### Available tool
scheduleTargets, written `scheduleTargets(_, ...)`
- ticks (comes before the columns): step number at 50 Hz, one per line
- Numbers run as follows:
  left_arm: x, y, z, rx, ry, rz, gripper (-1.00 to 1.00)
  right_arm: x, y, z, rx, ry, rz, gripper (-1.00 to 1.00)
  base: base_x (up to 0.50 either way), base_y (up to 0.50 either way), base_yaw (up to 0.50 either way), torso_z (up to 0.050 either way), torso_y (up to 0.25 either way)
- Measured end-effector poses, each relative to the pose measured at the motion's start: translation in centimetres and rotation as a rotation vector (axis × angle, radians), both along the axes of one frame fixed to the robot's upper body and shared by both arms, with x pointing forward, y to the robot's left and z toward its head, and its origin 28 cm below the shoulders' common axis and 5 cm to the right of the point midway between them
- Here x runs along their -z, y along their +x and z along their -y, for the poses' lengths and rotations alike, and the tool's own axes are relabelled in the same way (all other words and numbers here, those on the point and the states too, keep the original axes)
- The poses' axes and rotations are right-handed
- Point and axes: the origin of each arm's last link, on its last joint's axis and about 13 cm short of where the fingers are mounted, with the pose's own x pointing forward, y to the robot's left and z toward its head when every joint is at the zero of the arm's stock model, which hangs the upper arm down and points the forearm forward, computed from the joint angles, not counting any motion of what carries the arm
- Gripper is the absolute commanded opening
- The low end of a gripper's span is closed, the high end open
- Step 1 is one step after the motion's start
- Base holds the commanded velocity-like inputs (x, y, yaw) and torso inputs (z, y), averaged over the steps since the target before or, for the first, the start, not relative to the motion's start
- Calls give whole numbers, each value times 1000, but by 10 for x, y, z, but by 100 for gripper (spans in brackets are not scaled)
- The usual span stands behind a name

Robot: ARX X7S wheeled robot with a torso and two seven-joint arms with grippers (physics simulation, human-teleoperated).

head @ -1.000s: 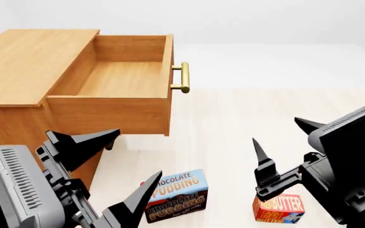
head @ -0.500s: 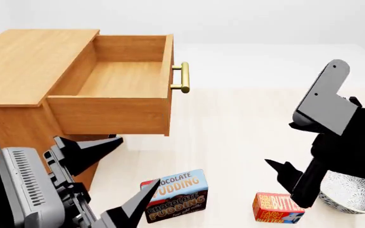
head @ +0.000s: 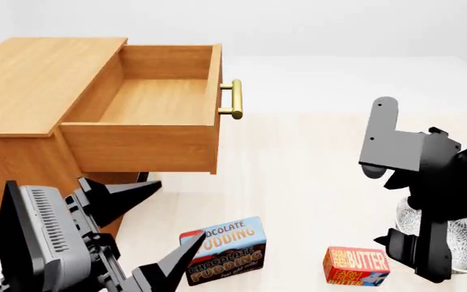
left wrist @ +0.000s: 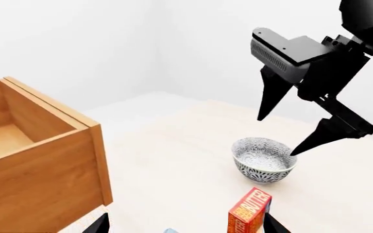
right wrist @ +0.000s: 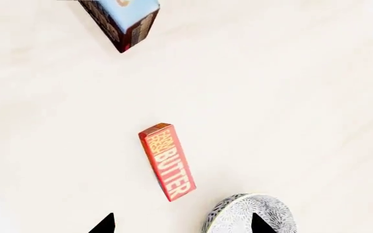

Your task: Put the butter at the back in the top drawer of the cabinet and close it.

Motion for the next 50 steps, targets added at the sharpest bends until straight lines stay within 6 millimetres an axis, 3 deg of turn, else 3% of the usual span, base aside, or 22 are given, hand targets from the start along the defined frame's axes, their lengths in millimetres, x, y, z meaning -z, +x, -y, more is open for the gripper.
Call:
scheduleTargets(23,5,5,2,25,-6,-13,100,9,18,-1,7,-92,-118,100,0,0,0,0,0)
scheduleTargets(50,9,9,3,26,-1,-28,100,38,34,-4,-5,-148,-178,100,0,0,0,0,0)
